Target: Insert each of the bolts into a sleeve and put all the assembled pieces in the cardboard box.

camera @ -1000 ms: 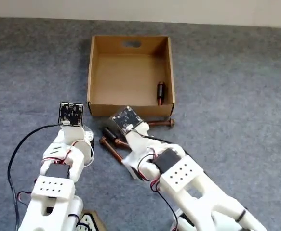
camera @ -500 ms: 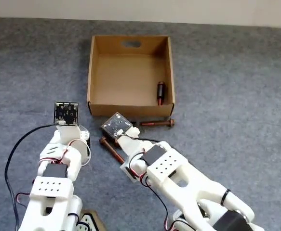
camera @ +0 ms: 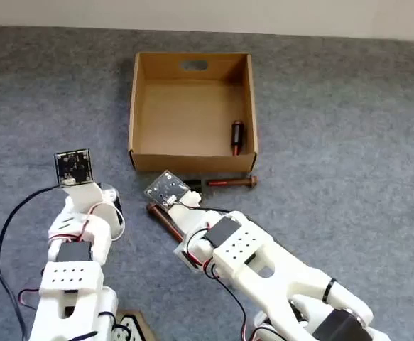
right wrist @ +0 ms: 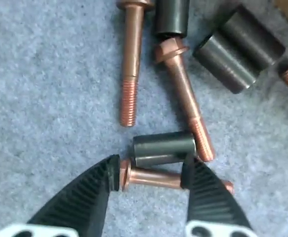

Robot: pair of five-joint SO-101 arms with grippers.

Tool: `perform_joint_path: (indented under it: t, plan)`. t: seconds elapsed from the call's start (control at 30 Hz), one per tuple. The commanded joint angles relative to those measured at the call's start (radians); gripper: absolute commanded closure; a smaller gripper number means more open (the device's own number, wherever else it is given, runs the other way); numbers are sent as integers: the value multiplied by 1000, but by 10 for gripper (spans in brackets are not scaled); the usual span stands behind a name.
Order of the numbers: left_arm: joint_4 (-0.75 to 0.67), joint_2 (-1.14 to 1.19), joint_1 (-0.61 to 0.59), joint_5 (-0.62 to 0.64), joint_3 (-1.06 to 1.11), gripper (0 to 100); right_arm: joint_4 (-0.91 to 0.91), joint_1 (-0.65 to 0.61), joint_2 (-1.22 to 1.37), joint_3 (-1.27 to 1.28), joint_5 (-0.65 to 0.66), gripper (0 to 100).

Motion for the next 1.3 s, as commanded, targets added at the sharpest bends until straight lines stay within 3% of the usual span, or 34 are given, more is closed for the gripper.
perform_joint_path:
  t: [0.0, 0.13, 0.4, 0.47, 0.67, 1.27]
  plan:
    - [-21, -7, -12, 9, -24, 970, -12, -4, 2, -2, 12, 899]
    - [-21, -7, -10, 9, -24, 970, -12, -2, -5, -8, 12, 990]
    - [-23, -7, -10, 8, -22, 970, -7, -1, -7, -56, 12, 991]
    - [-23, -7, -8, 8, -22, 970, -1, -1, -7, -64, 12, 957]
    - [-23, -7, -7, 8, -22, 970, 2, -1, 4, -64, 12, 713]
    - [-23, -7, -5, 8, -22, 970, -28, -2, 4, -50, 92, 702]
